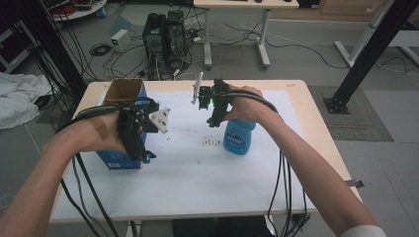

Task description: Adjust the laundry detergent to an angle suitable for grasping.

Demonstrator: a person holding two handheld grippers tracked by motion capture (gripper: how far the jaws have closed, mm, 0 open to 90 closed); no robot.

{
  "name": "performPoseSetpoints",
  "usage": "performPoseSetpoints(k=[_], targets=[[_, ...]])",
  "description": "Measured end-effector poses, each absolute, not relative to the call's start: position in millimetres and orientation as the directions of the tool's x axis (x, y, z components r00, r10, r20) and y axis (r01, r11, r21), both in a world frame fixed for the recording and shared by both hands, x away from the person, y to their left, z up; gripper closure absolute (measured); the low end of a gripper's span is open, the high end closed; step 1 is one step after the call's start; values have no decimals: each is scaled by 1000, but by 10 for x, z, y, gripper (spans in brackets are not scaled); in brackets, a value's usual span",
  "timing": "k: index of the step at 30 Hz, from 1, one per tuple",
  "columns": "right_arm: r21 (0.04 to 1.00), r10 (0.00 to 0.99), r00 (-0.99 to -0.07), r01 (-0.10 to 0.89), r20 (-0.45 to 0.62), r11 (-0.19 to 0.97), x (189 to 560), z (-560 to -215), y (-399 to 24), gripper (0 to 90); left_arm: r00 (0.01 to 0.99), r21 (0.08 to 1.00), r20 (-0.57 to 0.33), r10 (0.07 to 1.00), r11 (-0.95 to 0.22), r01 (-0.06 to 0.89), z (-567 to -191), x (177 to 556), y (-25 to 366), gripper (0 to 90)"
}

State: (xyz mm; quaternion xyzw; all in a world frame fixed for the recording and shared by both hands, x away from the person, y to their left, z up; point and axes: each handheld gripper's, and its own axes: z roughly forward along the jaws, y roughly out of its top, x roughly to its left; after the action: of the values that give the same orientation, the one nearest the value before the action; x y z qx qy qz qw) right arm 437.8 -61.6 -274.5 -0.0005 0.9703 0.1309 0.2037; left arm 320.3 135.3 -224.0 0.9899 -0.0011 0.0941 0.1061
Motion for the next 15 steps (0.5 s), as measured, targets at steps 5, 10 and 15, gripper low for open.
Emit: performPoseSetpoints(k=[5, 10, 15], targets=[[260, 50, -920, -58, -389, 964, 4354, -2728, -616, 128, 983, 215, 181, 15, -976, -25, -2236, 3200, 1353, 166], [256, 45, -924, -58, -379, 965, 4368, -2741, -613, 127, 984, 213, 179, 20, -977, -18, -2238, 3211, 1359, 166], [252, 39, -926, -62, -376, 966, 4369, -2752, -605, 128, 984, 218, 176, 29, -976, -10, -2257, 3221, 1364, 166]])
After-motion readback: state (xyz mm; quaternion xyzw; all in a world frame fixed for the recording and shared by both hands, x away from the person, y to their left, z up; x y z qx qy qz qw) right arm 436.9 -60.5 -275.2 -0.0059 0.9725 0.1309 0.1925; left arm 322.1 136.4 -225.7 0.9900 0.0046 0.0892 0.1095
